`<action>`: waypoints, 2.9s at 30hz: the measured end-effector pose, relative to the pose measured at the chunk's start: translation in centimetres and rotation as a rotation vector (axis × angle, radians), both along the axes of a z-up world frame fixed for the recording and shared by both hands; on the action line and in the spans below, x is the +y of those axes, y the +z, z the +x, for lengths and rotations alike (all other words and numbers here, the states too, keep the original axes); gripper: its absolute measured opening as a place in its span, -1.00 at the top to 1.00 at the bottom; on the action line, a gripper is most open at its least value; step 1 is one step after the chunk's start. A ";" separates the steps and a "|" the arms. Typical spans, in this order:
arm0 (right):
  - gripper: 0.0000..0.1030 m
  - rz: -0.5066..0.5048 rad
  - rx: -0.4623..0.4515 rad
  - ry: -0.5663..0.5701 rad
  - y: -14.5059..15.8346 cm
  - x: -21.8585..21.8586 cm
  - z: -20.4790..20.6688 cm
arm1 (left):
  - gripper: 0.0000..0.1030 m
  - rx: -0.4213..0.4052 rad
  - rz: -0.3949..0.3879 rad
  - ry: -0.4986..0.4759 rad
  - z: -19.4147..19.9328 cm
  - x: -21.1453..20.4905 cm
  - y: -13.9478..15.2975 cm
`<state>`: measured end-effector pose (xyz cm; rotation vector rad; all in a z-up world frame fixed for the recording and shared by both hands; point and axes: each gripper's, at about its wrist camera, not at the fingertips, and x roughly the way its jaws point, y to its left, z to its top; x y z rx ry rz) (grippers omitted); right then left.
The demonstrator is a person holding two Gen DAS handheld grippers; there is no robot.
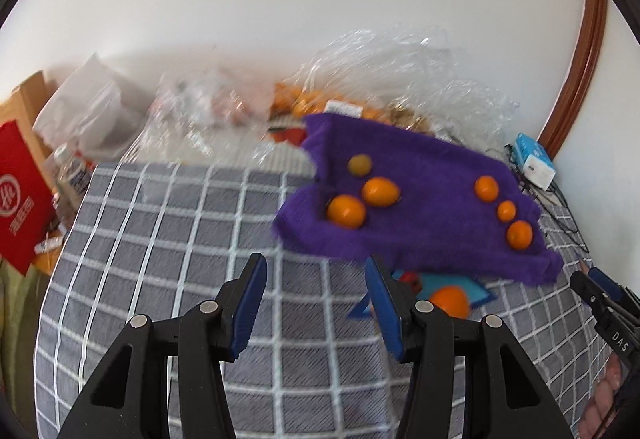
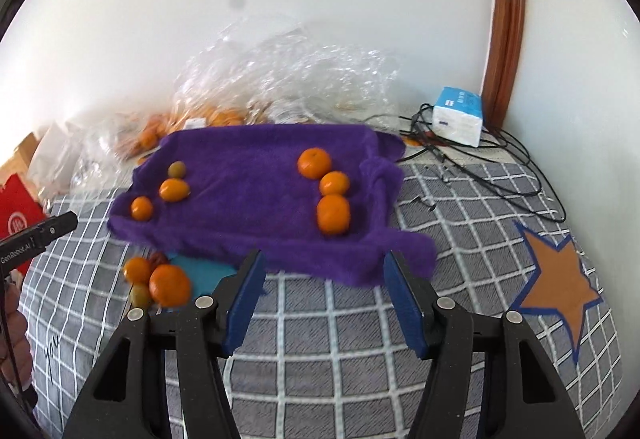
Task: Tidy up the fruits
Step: 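Move both open grippers back toward the blue star mat, then grasp another large orange on the star mat with the right gripper, then grasp a round orange with the left gripper while the right gripper holds its orange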
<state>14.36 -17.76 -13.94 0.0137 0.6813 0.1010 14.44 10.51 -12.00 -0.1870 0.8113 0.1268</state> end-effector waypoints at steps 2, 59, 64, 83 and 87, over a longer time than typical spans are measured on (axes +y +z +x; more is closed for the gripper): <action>-0.07 -0.007 0.003 0.027 -0.7 0.9 -0.7 | 0.05 0.011 0.004 0.017 -1.3 0.6 -1.2; 0.21 0.022 0.082 0.047 -6.8 -2.1 -0.2 | -0.15 0.040 -0.081 -0.069 -1.9 -2.9 -3.1; 0.21 0.015 0.086 0.055 -7.4 -1.9 -0.1 | -0.11 0.048 -0.064 -0.066 0.2 -4.8 -3.5; 0.21 -0.029 0.084 0.077 -7.9 -1.2 -0.4 | 0.36 0.055 -0.147 -0.087 3.4 -5.4 -6.4; 0.21 -0.016 0.084 0.070 -7.9 -1.4 -0.3 | 0.36 0.000 -0.205 -0.047 2.3 -4.0 -6.0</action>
